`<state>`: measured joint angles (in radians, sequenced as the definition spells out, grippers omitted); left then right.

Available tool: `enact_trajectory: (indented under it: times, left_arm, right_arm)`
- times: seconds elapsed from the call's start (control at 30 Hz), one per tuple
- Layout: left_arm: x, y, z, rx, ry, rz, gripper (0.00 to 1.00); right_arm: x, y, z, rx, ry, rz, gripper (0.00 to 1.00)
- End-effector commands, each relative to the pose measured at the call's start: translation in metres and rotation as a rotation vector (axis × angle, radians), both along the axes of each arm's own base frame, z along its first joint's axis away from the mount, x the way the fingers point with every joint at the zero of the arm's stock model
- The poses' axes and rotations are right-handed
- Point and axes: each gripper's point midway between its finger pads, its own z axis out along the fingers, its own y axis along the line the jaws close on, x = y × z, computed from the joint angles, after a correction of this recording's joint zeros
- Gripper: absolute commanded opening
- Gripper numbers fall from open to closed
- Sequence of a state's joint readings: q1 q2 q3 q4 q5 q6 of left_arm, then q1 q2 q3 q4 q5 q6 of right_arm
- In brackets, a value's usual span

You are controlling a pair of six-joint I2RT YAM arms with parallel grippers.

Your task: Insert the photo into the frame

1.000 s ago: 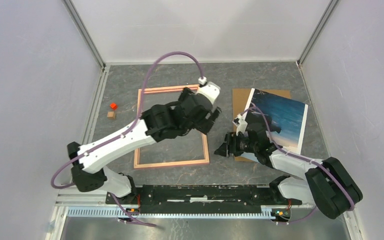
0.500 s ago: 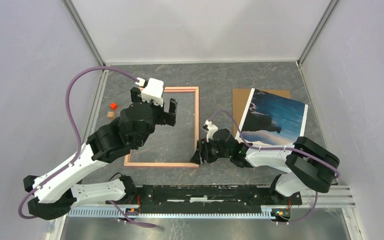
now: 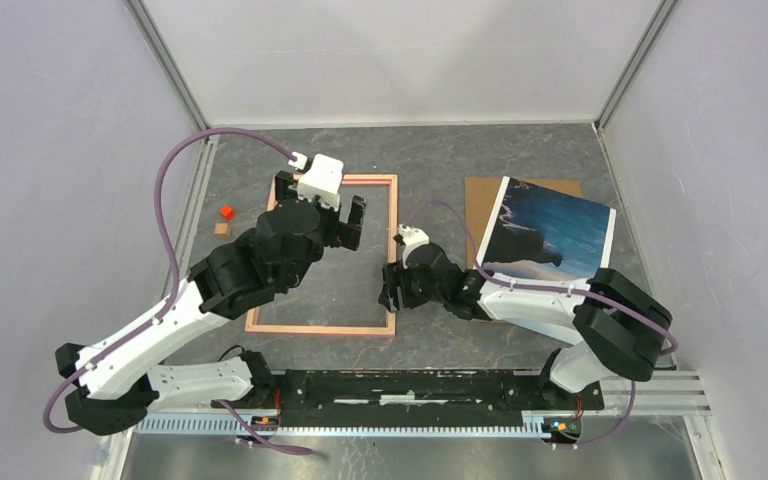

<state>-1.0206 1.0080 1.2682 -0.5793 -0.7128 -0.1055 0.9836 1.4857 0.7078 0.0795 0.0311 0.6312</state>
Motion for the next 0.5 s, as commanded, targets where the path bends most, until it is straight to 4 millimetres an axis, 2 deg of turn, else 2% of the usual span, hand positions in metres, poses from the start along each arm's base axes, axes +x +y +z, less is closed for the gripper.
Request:
enact_trajectory:
  times: [0.0,0.13,0.17,0.33,0.47]
  left_arm:
    - [0.003,-0.001,0.009,-0.043,-0.024,-0.001,1.0]
    - [0.004,0.002,0.008,-0.041,-0.034,0.01,1.0]
    - [0.005,0.002,0.008,-0.039,-0.032,0.009,1.0]
    - [0.004,-0.003,0.006,-0.046,-0.023,-0.012,1.0]
    - [0.003,-0.005,0.007,-0.048,-0.015,-0.023,1.0]
  right_arm:
    - [0.024,-0.006,-0.004,-0.106,-0.077,-0.056,0.7]
    - [0.027,-0.001,-0.015,-0.134,-0.064,-0.049,0.66]
    - [0.027,-0.002,-0.018,-0.151,-0.061,-0.045,0.62]
    - [0.033,-0.017,-0.033,-0.248,-0.072,-0.07,0.55]
    - [0.038,-0.027,-0.038,-0.313,-0.078,-0.064,0.44]
